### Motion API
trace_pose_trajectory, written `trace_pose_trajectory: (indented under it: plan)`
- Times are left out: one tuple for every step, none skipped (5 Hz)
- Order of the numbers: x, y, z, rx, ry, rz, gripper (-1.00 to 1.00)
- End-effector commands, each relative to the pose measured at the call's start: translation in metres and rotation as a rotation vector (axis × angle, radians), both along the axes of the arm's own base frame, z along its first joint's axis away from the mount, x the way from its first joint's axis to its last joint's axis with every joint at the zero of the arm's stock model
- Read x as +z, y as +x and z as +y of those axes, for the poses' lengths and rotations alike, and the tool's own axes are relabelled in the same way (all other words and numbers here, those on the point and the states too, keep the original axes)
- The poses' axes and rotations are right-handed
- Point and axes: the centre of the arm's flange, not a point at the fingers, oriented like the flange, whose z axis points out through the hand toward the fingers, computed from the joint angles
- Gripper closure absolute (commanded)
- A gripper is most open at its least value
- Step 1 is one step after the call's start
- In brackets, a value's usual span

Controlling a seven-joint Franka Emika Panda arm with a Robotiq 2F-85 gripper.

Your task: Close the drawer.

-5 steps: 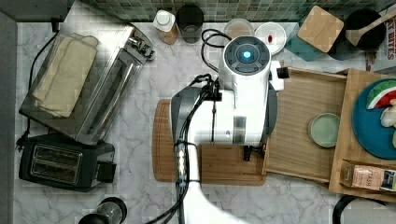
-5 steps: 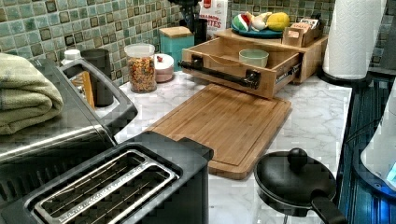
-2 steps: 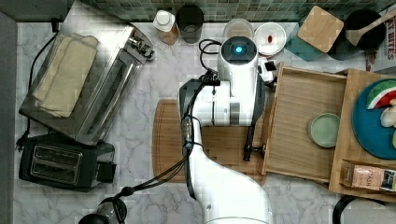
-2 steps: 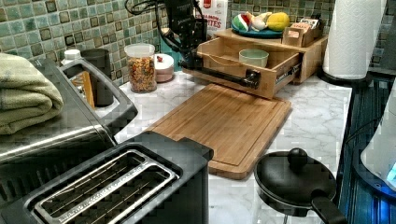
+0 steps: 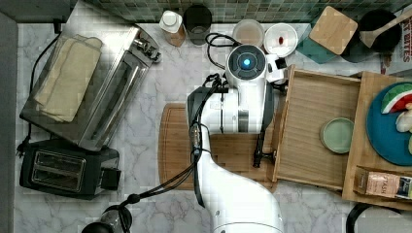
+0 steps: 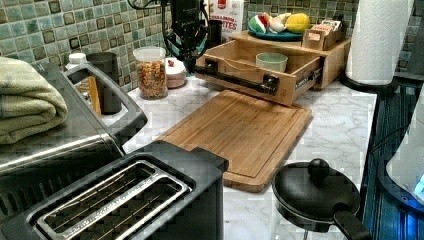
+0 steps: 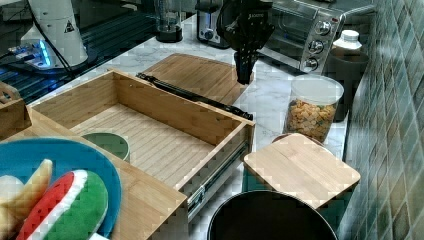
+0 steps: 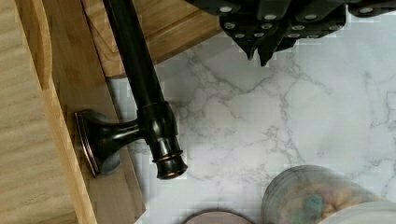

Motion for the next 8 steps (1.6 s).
trace_pose_trajectory:
  plan:
    - [0.000, 0.018, -0.006, 0.189, -0.098, 0.038, 1.00]
    - [-0.008, 0.019, -0.007, 0.214, -0.081, 0.102, 1.00]
    - [-0.010, 0.013, -0.008, 0.212, -0.067, 0.112, 1.00]
    - [-0.003, 0.006, -0.011, 0.227, -0.069, 0.126, 1.00]
    - [-0.003, -0.006, -0.027, 0.262, -0.071, 0.120, 1.00]
    - [-0.001, -0.014, -0.046, 0.285, -0.067, 0.124, 1.00]
    - [0.000, -0.019, -0.070, 0.302, -0.055, 0.130, 1.00]
    - [-0.003, -0.029, -0.094, 0.313, -0.044, 0.125, 1.00]
